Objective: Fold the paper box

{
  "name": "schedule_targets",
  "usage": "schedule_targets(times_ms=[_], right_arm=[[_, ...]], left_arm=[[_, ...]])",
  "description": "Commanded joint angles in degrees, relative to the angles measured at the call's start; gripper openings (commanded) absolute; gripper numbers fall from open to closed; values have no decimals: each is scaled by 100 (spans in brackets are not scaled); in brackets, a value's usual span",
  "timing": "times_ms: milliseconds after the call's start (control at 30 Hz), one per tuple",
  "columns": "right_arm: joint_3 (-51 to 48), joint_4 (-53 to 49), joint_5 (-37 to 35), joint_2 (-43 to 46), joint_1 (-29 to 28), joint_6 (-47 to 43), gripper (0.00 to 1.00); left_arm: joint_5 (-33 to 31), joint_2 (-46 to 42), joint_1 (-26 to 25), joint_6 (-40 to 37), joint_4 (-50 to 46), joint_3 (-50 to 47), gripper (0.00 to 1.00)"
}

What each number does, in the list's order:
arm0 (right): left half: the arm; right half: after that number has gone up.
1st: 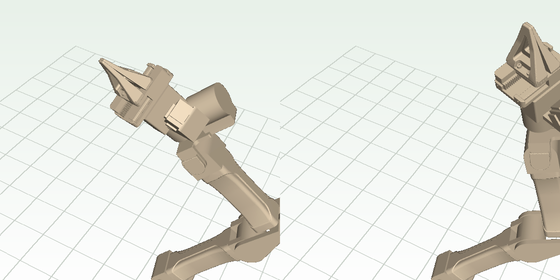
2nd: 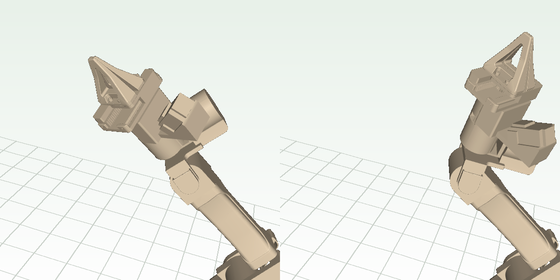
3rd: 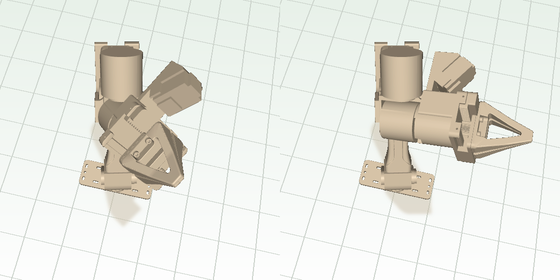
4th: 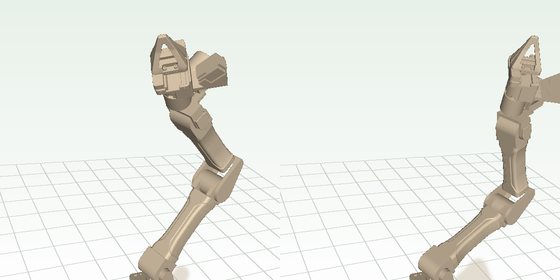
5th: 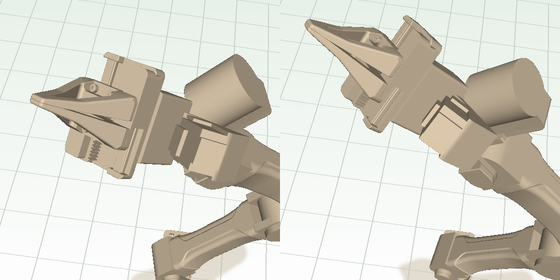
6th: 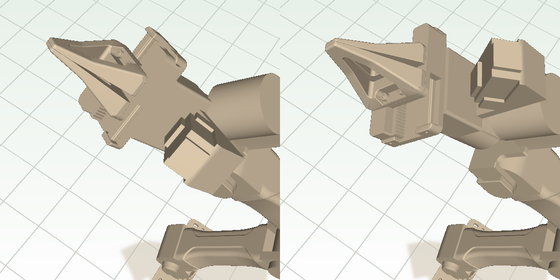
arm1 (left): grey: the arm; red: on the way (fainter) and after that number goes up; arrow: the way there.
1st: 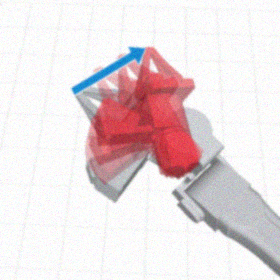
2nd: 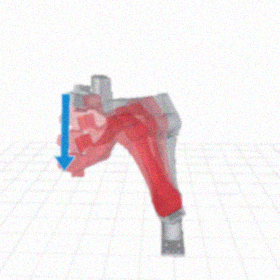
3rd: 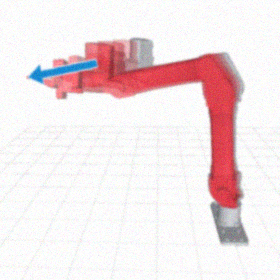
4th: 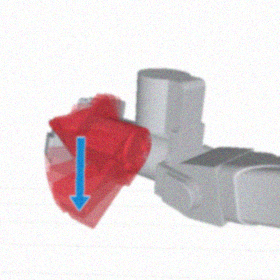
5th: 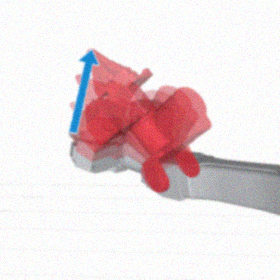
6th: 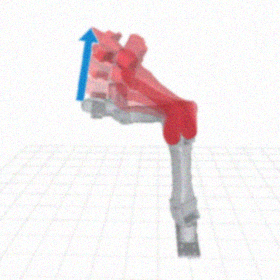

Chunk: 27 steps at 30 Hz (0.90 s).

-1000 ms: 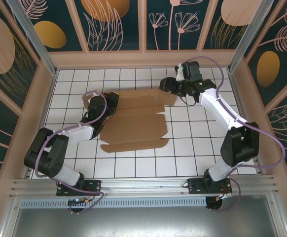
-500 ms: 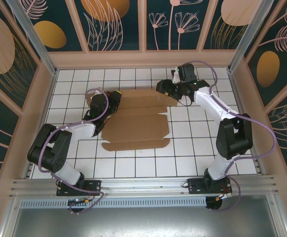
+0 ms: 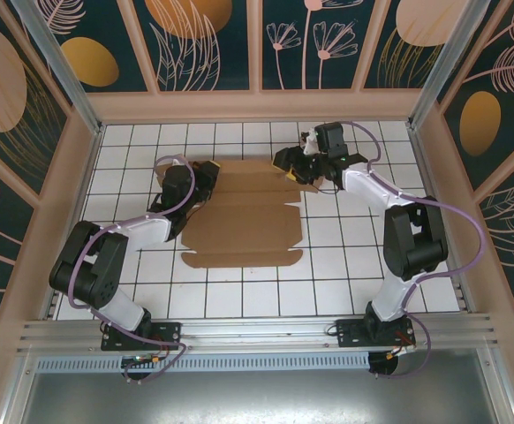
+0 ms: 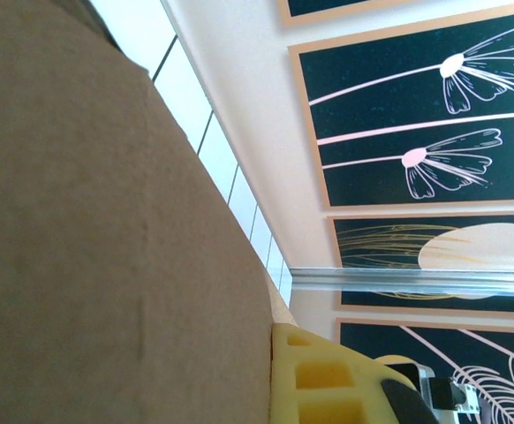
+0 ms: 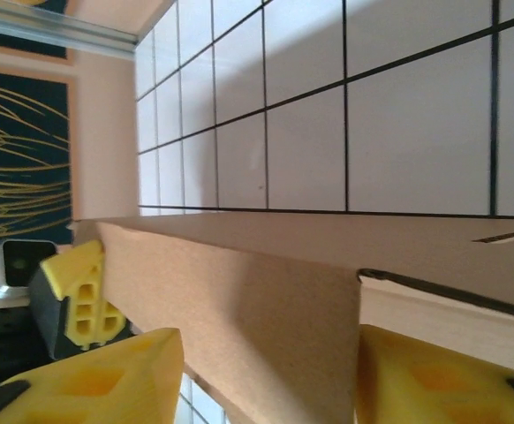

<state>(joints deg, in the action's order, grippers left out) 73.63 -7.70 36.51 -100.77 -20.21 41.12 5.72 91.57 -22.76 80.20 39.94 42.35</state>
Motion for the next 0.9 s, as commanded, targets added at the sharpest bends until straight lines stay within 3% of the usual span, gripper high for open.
schedule_targets(times_ms=[0, 100, 233, 400, 500, 700, 867], right_arm=[[-211, 977, 563, -104, 69, 723, 42], [-138, 795, 498, -132, 77, 578, 39], [82, -186, -272, 59, 195, -247, 57], [-390, -508, -1516, 919, 276, -1208, 67], [-910, -433, -1697, 1336, 304, -1515, 66], [-1710, -170, -1728, 1451, 283, -1842, 53], [-1886, 178, -1565, 826, 256, -1799, 59]], left_arm=[[124, 133, -8, -67, -418, 35, 0], [99, 124, -9, -73, -447, 11, 0], [61, 137, 57, -80, -598, 47, 0], [35, 307, 182, -110, -1190, 535, 0], [167, 528, 251, -150, -1359, 901, 0], [430, 932, 364, 22, -1379, 1240, 0], [664, 1194, 475, 257, -1194, 1302, 0]])
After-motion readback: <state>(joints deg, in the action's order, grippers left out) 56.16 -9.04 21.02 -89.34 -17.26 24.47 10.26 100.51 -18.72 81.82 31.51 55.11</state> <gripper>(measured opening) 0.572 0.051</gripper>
